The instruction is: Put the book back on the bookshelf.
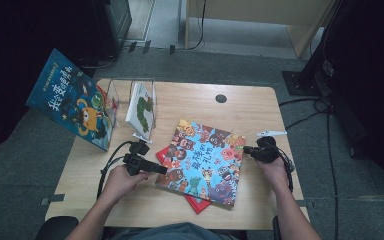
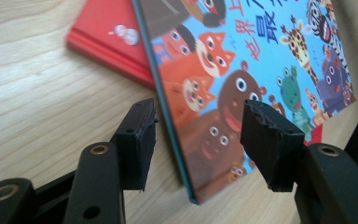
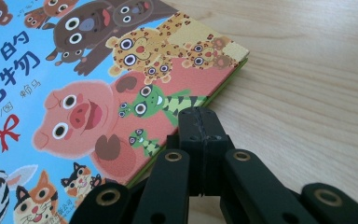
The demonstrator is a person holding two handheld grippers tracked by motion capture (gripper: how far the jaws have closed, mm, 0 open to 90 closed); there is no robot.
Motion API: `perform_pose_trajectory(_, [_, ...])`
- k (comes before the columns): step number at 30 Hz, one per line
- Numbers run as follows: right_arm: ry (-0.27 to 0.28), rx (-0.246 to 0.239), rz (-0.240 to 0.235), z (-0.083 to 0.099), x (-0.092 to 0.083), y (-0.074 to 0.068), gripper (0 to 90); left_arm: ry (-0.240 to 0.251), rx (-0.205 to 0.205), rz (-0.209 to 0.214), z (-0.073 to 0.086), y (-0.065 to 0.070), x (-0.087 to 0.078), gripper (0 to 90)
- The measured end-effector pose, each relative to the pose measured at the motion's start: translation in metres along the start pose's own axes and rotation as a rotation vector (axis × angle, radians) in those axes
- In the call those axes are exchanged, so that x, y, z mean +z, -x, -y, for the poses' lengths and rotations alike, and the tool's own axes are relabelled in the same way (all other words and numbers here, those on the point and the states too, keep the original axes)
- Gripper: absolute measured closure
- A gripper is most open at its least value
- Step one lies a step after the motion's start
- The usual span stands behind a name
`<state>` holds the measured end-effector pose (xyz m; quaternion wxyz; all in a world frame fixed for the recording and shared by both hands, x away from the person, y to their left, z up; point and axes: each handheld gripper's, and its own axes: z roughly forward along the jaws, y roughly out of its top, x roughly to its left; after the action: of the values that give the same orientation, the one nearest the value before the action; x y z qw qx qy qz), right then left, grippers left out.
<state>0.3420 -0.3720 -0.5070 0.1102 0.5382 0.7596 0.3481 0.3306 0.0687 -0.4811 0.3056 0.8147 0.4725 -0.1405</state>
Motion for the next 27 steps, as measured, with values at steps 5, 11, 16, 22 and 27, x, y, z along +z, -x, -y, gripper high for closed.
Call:
perform_pose_trajectory(5, [-0.004,-0.006,-0.023,-0.006,0.007,-0.004,90.0,0.029,-0.015,-0.01,0.001,-0.005,-0.002,40.6])
perform_pose_trajectory(11, [-0.011,-0.03,-0.048,-0.012,0.014,-0.011,90.0,0.03,-0.031,-0.016,0.002,-0.007,0.002,36.9])
perform_pose_trajectory(16, [-0.015,-0.074,-0.03,-0.014,0.014,-0.016,90.0,0.045,-0.051,-0.019,-0.001,-0.011,0.005,31.7])
perform_pose_trajectory(22, [-0.014,-0.069,-0.039,-0.012,0.009,-0.018,90.0,0.052,-0.056,-0.039,-0.005,-0.013,0.008,23.0])
perform_pose_trajectory(27, [-0.016,-0.086,-0.035,-0.007,0.005,-0.019,90.0,0.031,-0.063,-0.021,-0.009,-0.014,0.013,26.6])
